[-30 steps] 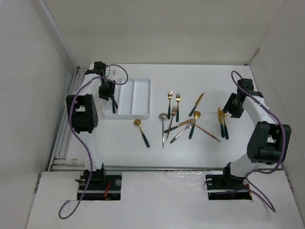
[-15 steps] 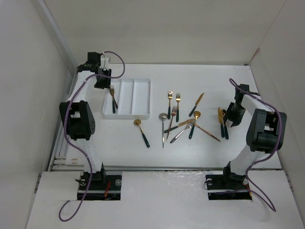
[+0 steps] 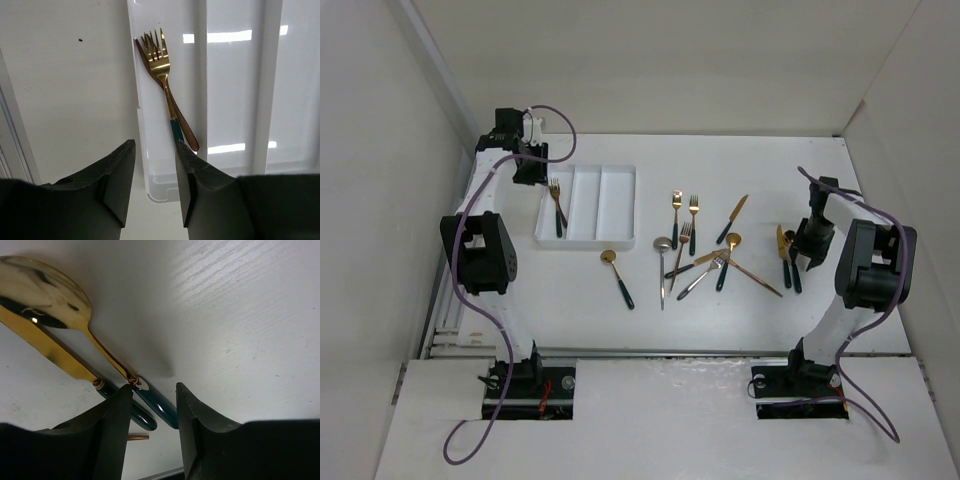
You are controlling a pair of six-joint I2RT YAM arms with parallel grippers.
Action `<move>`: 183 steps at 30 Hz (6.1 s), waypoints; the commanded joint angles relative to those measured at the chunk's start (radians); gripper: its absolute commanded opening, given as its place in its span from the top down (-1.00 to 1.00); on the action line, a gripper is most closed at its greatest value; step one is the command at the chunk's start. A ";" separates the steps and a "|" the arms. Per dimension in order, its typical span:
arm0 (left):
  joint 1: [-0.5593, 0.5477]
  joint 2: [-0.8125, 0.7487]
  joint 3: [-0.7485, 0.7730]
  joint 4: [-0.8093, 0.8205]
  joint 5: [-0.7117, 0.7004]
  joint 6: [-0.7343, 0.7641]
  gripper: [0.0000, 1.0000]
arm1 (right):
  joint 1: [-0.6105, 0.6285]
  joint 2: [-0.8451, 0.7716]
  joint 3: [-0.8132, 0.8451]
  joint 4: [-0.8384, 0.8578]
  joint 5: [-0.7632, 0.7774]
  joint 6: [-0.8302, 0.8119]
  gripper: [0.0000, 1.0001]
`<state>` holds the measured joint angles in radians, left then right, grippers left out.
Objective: Sort the eating utensils into containers
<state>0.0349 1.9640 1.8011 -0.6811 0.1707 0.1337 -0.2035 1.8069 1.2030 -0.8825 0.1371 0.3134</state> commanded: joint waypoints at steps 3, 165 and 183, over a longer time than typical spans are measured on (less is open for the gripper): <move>0.008 -0.065 0.049 -0.017 0.021 0.007 0.30 | 0.039 0.002 0.018 -0.013 0.016 -0.014 0.09; -0.598 -0.307 -0.246 -0.026 0.006 -0.183 1.00 | 0.747 -0.672 -0.042 0.467 0.378 0.316 -0.67; -0.214 0.051 -0.051 0.006 -0.048 -0.086 1.00 | 0.737 -0.443 0.020 0.547 0.156 0.270 -0.65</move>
<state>-0.2085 2.0056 1.7065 -0.6781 0.0986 0.0303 0.5415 1.3724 1.1683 -0.3882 0.3393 0.5976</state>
